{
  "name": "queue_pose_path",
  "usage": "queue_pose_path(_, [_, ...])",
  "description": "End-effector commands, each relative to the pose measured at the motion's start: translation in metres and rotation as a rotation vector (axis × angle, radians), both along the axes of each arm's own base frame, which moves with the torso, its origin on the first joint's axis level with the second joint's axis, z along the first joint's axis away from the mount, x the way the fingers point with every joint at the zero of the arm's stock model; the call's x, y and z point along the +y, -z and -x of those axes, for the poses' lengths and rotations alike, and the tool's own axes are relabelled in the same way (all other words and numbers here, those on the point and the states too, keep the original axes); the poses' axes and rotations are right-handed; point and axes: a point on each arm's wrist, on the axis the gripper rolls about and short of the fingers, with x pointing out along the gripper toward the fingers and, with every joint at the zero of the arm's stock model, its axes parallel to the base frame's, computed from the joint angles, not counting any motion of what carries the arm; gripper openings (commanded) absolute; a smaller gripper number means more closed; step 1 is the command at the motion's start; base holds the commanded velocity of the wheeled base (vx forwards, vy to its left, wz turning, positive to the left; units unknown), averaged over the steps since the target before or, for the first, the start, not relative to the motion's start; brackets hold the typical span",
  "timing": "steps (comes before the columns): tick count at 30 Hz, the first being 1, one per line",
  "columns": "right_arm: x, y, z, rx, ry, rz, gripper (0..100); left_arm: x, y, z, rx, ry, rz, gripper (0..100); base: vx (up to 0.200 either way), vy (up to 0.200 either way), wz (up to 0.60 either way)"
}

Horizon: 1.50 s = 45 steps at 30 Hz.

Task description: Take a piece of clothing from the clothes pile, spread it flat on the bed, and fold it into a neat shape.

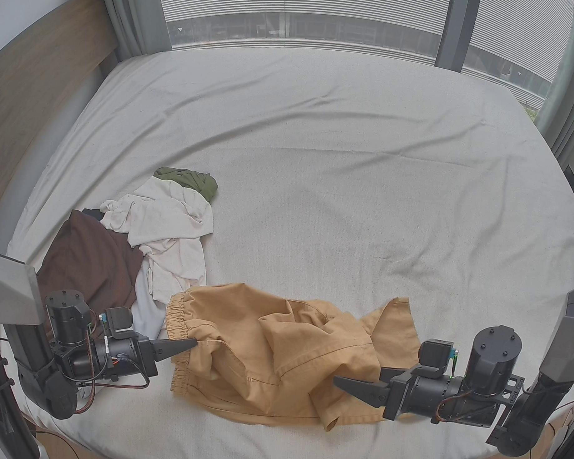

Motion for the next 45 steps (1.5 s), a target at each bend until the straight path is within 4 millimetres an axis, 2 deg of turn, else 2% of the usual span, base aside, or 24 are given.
queue_pose_path(1, [0.006,-0.001,-0.007,-0.009,0.004,-0.026,100,0.000,0.000,0.000,-0.002,0.000,0.001,0,0.000,0.000,0.00])
queue_pose_path(10, [0.018,-0.018,-0.030,-0.042,0.037,-0.141,100,-0.001,-0.001,0.000,-0.005,0.005,0.000,0,0.000,0.000,0.00])
queue_pose_path(29, [0.035,-0.019,-0.030,-0.024,-0.007,-0.136,100,-0.001,-0.003,0.000,-0.014,0.004,0.001,0,0.000,0.000,0.00])
queue_pose_path(30, [0.035,-0.019,-0.030,-0.025,-0.007,-0.137,0,-0.001,-0.003,0.000,-0.014,0.004,0.001,0,0.000,0.000,0.00])
queue_pose_path(45, [0.032,-0.012,-0.019,0.014,-0.038,-0.109,0,0.000,-0.003,-0.002,-0.021,-0.001,0.002,0,0.000,0.000,0.00])
